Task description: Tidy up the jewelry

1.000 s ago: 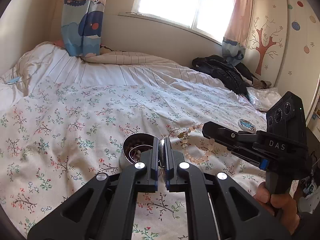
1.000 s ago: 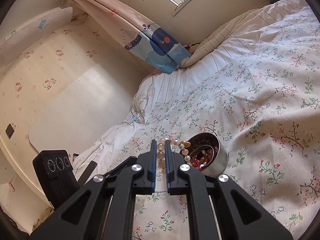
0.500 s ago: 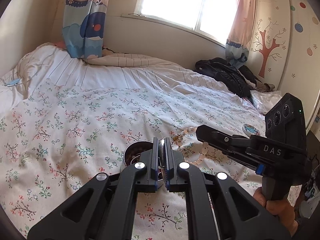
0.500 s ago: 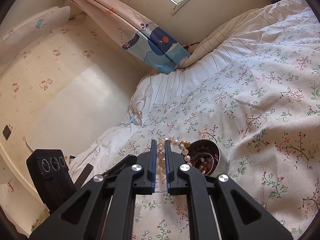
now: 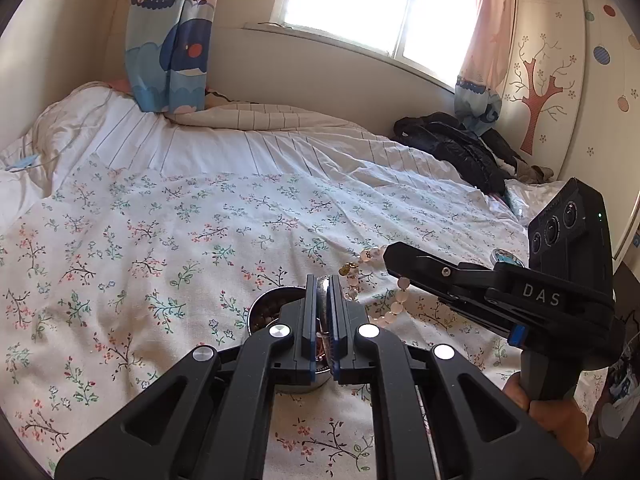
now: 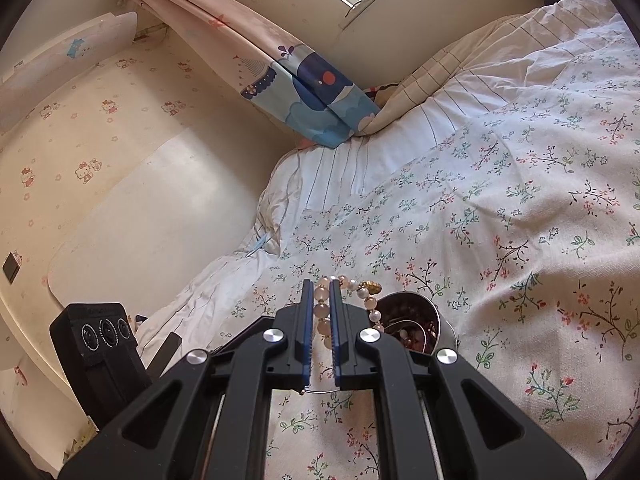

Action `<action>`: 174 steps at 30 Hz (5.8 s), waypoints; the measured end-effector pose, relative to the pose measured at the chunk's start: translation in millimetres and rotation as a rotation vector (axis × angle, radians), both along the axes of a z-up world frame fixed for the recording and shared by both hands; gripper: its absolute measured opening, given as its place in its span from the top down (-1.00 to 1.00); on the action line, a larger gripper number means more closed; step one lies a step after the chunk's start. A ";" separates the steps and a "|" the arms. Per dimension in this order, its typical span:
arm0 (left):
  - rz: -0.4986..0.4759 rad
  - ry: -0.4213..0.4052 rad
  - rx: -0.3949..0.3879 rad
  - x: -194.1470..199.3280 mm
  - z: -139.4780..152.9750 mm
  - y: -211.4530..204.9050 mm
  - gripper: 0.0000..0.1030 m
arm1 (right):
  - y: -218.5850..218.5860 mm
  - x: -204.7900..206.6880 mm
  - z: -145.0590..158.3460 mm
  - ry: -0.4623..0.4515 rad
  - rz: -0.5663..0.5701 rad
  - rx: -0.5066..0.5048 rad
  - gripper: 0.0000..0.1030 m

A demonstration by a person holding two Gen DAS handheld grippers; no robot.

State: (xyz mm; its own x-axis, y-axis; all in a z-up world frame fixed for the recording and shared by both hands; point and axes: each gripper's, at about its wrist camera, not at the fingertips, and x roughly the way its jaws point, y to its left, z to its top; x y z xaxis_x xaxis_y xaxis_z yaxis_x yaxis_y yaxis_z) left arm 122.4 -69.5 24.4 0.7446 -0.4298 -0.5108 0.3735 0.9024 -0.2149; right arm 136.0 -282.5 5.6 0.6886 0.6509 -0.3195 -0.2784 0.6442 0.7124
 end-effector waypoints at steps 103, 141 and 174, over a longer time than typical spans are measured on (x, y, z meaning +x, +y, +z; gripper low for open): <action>0.249 0.080 0.321 -142.8 -11.9 49.2 -0.85 | 1.8 -168.4 9.8 0.072 -0.298 -0.561 -0.86; 0.263 0.094 0.337 -143.5 -14.0 50.2 -0.85 | -1.1 -165.9 3.1 0.133 -0.319 -0.601 -0.86; 0.263 0.094 0.337 -143.5 -14.3 49.2 -0.85 | -5.1 -165.3 2.7 0.141 -0.326 -0.599 -0.86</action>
State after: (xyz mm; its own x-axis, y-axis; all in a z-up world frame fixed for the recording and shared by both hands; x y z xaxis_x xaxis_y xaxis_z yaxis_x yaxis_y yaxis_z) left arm -21.1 -20.3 10.1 0.7499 -0.0292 -0.6609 0.1144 0.9897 0.0861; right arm -29.3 -287.6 8.3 0.7443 0.1021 -0.6601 0.0650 0.9725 0.2236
